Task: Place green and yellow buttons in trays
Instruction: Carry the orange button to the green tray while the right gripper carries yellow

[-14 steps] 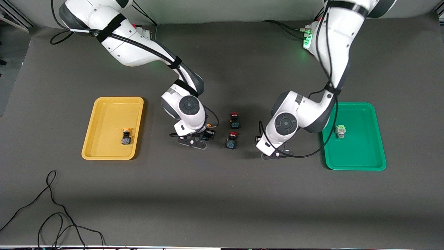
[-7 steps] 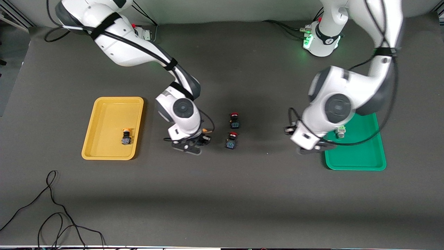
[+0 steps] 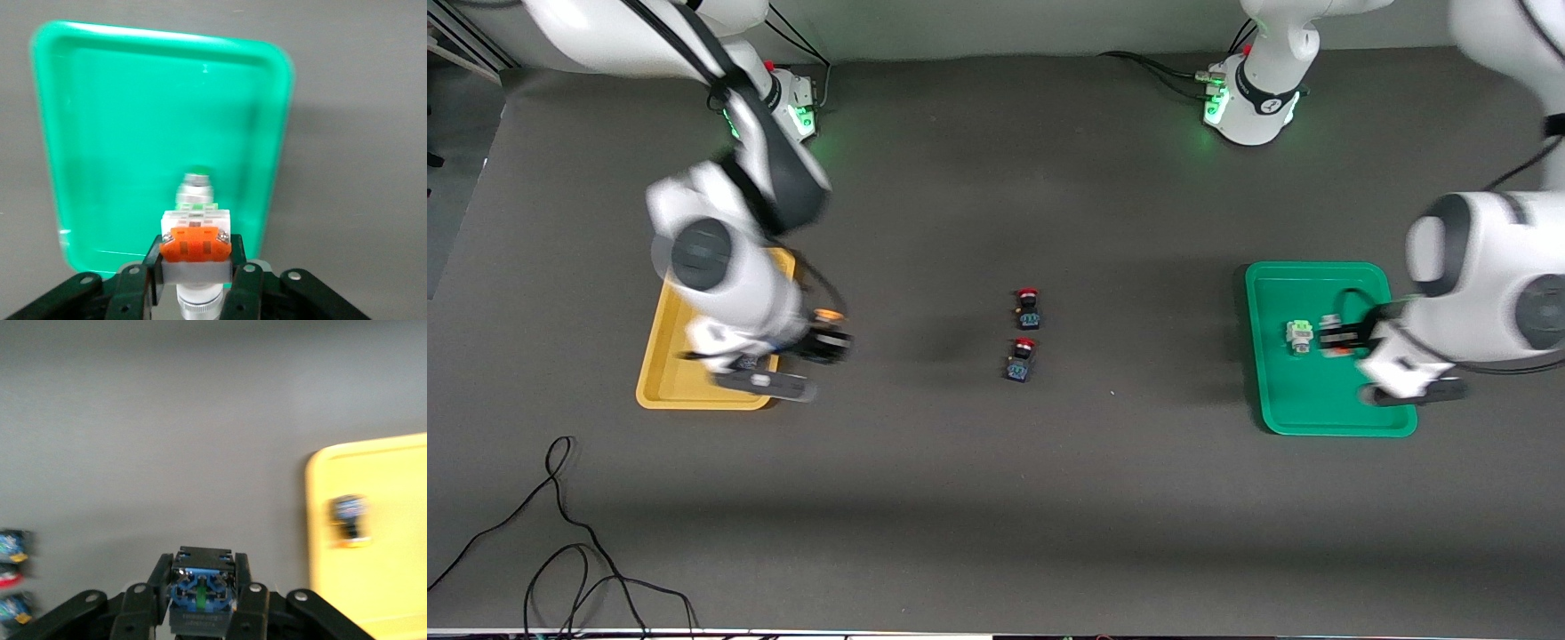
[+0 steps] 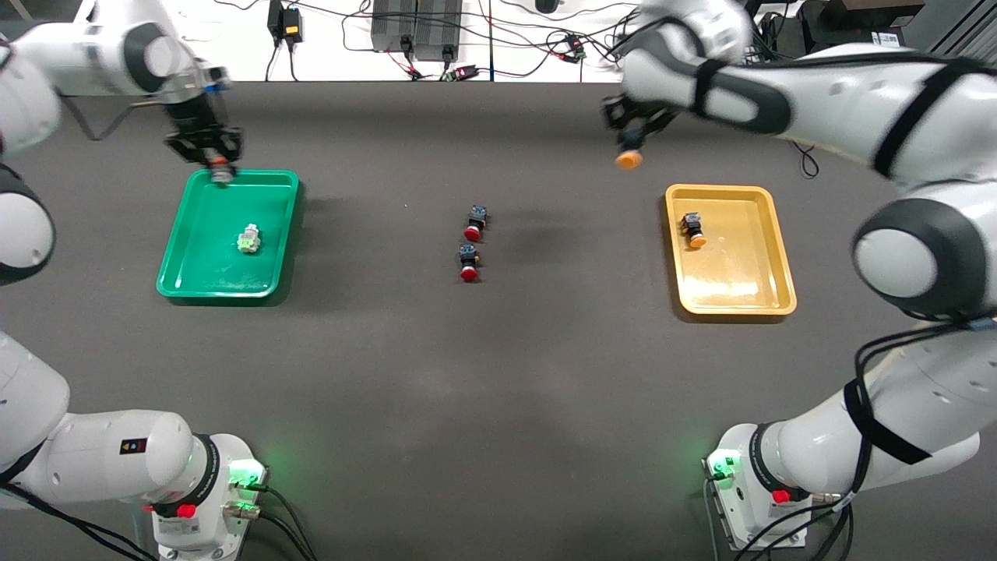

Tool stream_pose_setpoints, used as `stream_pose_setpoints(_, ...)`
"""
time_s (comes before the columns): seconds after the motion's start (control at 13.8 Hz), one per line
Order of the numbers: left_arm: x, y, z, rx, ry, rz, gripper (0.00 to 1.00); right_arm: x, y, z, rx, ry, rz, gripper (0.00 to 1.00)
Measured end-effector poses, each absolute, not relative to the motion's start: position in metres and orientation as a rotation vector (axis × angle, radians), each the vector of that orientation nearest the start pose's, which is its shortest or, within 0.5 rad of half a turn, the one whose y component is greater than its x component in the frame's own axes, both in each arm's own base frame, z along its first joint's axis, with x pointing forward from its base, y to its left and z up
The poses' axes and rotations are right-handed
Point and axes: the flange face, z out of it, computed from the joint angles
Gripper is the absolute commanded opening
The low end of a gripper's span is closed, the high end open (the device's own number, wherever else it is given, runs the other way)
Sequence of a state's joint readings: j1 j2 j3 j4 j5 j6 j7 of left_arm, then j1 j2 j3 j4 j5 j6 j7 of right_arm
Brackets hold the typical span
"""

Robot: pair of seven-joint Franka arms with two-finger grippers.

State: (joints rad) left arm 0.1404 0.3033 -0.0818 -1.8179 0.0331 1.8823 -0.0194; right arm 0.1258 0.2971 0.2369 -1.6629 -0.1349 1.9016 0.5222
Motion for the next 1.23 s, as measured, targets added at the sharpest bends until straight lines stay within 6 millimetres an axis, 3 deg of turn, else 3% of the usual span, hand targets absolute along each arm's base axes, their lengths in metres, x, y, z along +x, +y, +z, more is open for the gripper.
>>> stream_pose_setpoints(0.14, 0.594, 0.097, 0.352, -3.105, -0.067, 0.374, 0.05, 0.608, 0.141, 0.461, -3.230, 0.069, 0.062, 0.00)
stream_pose_setpoints(0.29, 0.587, 0.125, 0.342, -3.111, -0.060, 0.349, 0.05, 0.609, 0.080, 0.460, -3.227, -0.019, 0.113, 0.00)
stream_pose_setpoints(0.43, 0.576, 0.121, 0.311, -3.112, -0.037, 0.301, 0.05, 0.607, 0.033, 0.441, -3.227, -0.071, 0.153, 0.00)
stream_pose_setpoints(0.72, 0.533, 0.113, 0.226, -3.126, -0.024, 0.206, 0.06, 0.594, -0.025, 0.371, -3.223, -0.210, 0.076, 0.00)
stream_pose_setpoints(0.8, 0.525, 0.115, 0.212, -3.130, -0.033, 0.210, 0.15, 0.586, -0.035, 0.352, -3.223, -0.231, 0.052, 0.00)
stream_pose_setpoints(0.87, 0.520, 0.117, 0.202, -3.133, -0.041, 0.221, 0.65, 0.578, -0.041, 0.334, -3.223, -0.240, 0.033, 0.00)
stream_pose_setpoints(0.94, 0.519, 0.119, 0.198, -3.134, -0.044, 0.225, 1.00, 0.569, -0.044, 0.316, -3.222, -0.243, 0.019, 0.00)
stream_pose_setpoints(1.23, 0.528, 0.121, 0.207, -3.132, -0.016, 0.216, 1.00, 0.530, -0.041, 0.242, -3.212, -0.263, -0.055, 0.00)
